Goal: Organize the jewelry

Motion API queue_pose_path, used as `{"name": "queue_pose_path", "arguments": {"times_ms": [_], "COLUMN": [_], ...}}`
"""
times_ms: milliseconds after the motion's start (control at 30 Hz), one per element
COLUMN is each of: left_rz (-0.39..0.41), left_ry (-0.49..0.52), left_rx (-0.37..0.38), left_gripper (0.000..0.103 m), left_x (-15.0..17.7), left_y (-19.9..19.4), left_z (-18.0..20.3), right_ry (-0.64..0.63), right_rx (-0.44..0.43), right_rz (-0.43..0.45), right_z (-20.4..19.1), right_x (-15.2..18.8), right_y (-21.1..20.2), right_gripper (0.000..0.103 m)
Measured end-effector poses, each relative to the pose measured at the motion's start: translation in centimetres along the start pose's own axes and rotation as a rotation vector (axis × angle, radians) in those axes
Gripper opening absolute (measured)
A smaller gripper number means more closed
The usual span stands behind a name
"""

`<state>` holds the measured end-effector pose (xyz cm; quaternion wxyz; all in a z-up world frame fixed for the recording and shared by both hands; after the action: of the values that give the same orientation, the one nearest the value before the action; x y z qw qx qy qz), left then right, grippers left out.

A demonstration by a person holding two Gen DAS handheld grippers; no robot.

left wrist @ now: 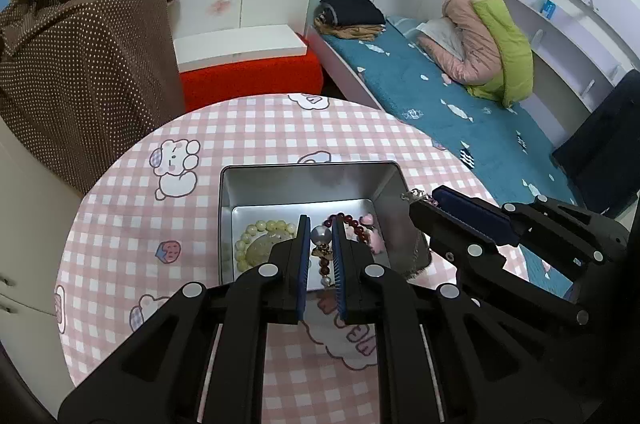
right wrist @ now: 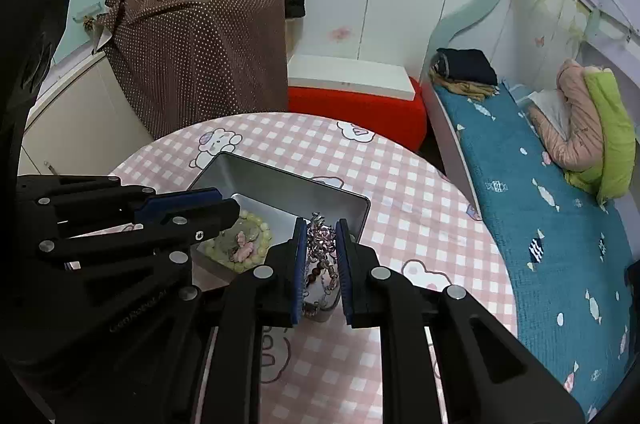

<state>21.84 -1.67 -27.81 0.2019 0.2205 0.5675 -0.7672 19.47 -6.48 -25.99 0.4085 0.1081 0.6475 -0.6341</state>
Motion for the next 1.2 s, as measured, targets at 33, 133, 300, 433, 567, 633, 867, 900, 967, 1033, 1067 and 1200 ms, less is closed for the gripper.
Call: {"name": "queue_pose_path", "arguments": {"times_ms": [33, 133, 300, 433, 567, 633, 867, 900, 967, 1033, 1067, 1200], "left_rz": [-0.003, -0.02, -0.05, -0.043, -0.031, -0.03, -0.022, -0.018, -0.011, -0.002, 0.002, 0.019], "left_ry": [-0.002, -0.003, -0.006, -0.038, -0.042, -0.041, -0.051, -0.052, -0.054, -0.053, -0.053, -0.048], "left_rx": [0.001, -0.004, -0.054, -0.095, -0.108, -0.112, -0.122, -0.122, -0.125, -0.131, -0.131, -0.134], "left_gripper": [0.011, 0.011, 0.033, 0.049, 0.054, 0.054, 0.054, 0.054, 0.054, 0.056, 0.057, 0.058], "left_x": [0.0, -0.1, 0.2, 0.1, -0.2, -0.2, -0.3, -0.3, -0.4, -0.4, -0.5, -0.6], "left_y": [0.2, 0.8, 1.5, 1.4, 1.0, 1.0, 0.3, 0.1, -0.2, -0.7, -0.8, -1.7], "left_z": [-0.1, -0.3, -1.0, -2.3, -2.9, -2.9, -2.9, -2.9, -2.9, -2.9, -2.8, -2.4], "right_ry": [-0.002, -0.004, -0.003, 0.03, 0.036, 0.035, 0.032, 0.03, 0.032, 0.03, 0.028, 0.027], "right_rx": [-0.004, -0.021, -0.028, -0.021, -0.01, -0.006, -0.005, -0.002, -0.001, 0.003, 0.006, 0.014], "right_rz": [-0.005, -0.017, -0.041, -0.057, -0.063, -0.059, -0.049, -0.047, -0.043, -0.038, -0.034, -0.019], "right_z": [0.0, -0.2, 0.1, 1.0, 1.3, 1.3, 1.4, 1.4, 1.4, 1.4, 1.4, 1.3], "right_x": [0.0, 0.0, 0.4, 0.5, 0.8, 0.7, 0.6, 0.6, 0.5, 0.4, 0.4, 0.3], "right_y": [0.2, 0.7, 1.3, 1.4, 1.3, 1.2, 0.5, 0.4, 0.1, -0.2, -0.4, -1.4], "right_gripper": [0.014, 0.014, 0.015, 0.032, 0.035, 0.035, 0.035, 0.035, 0.035, 0.035, 0.035, 0.036]}}
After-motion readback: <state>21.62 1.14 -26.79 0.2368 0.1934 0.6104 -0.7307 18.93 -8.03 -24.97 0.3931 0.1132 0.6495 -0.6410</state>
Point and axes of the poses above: each gripper's, at about its wrist camera, not at the fingertips, and y roughly the way its jaws point, z to its right, x to its underside, the point moved 8 cm from there along y, roughly the way its jaws point, and after that the axes turned 9 degrees about -y, right-handed, at the moved point
